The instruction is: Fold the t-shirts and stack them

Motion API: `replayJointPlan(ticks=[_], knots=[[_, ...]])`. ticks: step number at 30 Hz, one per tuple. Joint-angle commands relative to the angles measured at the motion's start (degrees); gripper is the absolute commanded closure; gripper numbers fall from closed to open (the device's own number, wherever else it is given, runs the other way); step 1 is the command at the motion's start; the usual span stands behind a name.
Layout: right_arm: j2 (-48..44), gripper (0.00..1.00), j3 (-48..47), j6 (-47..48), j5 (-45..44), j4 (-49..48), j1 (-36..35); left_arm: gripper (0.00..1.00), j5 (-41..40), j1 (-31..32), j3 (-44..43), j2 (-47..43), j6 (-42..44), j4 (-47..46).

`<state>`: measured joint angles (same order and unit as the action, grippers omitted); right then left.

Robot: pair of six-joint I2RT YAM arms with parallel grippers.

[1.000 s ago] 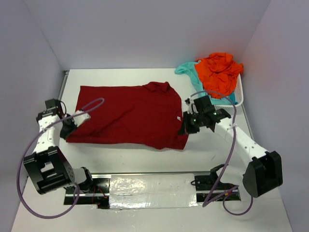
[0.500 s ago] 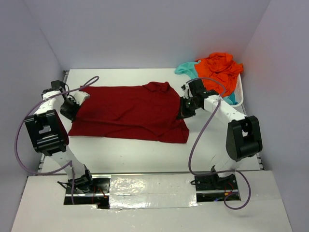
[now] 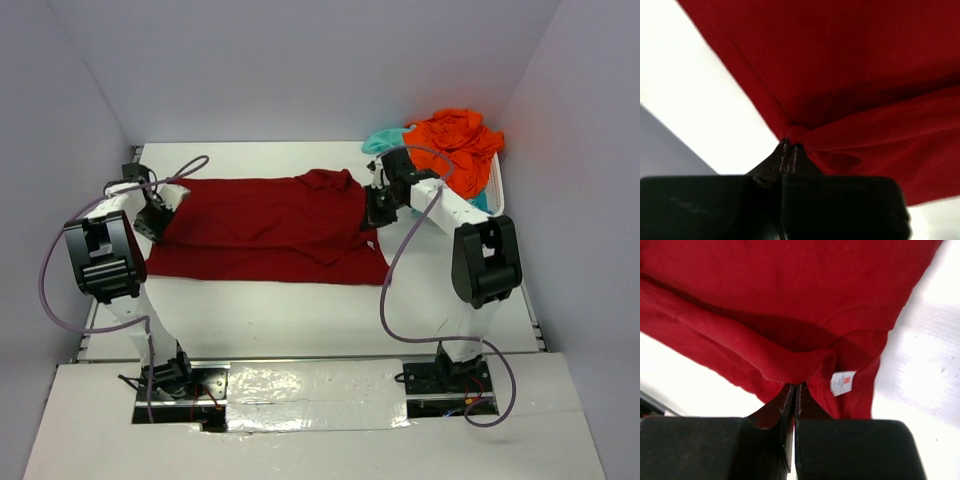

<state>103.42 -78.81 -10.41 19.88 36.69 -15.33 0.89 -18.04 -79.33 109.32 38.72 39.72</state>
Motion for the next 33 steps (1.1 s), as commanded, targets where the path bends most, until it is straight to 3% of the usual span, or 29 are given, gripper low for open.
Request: replayJointPlan(ticks=[1,3,4,6,7,8,10,11,12,16,19,26,28,29,31,32,33], knots=[[2.3,0.97,-4.2,1.6,-2.4,-0.1,0.6,0.91,-3.0,0.6,-3.2,3.0,-4.3,-1.3],[4.2,0.75,-6.4,1.5,-2.7,0.3,0.7,0.80,-3.9,0.5,-5.5,5.0,-6.7,-0.4],[4.9,0.50,-7.4,1.1,-3.1,1.2,0.7,0.70,-4.1,0.4,-6.5,6.2,-8.8,1.1],[5.9,0.38,-10.3,0.5,-3.8,2.5,0.9,0.63,-2.2,-0.1,-10.6,7.0,-10.8,3.6],[5.6,0.32,-10.8,-0.4,-5.1,3.3,1.1,0.35,-1.3,-0.4,-12.0,7.2,-12.9,6.2],[4.6,0.29,-10.9,-1.0,-6.0,3.5,1.3,0.32,-0.1,-1.1,-14.9,7.2,-13.7,7.4],[-0.4,0.11,-9.1,-2.5,-7.6,3.4,1.7,0.27,4.0,-3.9,-17.2,6.4,-16.8,9.2],[-2.3,0.07,-7.8,-4.2,-9.7,3.4,2.0,0.08,5.3,-5.1,-18.2,5.2,-17.8,10.2],[-4.4,0.00,-4.4,-4.9,-10.3,3.4,2.1,0.06,6.1,-7.4,-18.2,4.5,-18.8,10.8],[-13.7,0.01,8.6,-8.6,-7.5,1.7,2.2,0.06,7.5,-9.3,-11.6,1.5,-19.4,12.0],[-16.6,0.02,19.1,-12.0,-5.7,-2.3,2.2,0.06,9.0,-9.2,-1.6,0.3,-19.6,9.9],[-12.0,0.13,27.0,-14.0,-1.2,-8.8,2.1,0.08,12.0,-9.1,3.3,2.6,-21.4,5.1],[-11.0,0.23,28.3,-14.6,0.9,-10.7,2.2,0.14,12.7,-9.2,3.2,4.1,-21.8,4.7],[-11.0,0.27,28.7,-14.9,1.3,-11.2,2.2,0.23,13.5,-9.2,3.2,4.7,-21.8,4.8],[-11.0,0.55,29.4,-15.4,1.8,-12.2,2.2,0.37,14.5,-9.2,3.7,5.6,-21.8,5.0],[-11.1,0.66,30.1,-15.5,1.8,-12.1,2.2,0.53,14.8,-9.2,3.9,5.7,-21.8,5.1],[-11.8,0.88,30.5,-15.6,1.7,-12.0,2.3,0.66,16.3,-9.2,4.1,5.6,-21.2,5.5]])
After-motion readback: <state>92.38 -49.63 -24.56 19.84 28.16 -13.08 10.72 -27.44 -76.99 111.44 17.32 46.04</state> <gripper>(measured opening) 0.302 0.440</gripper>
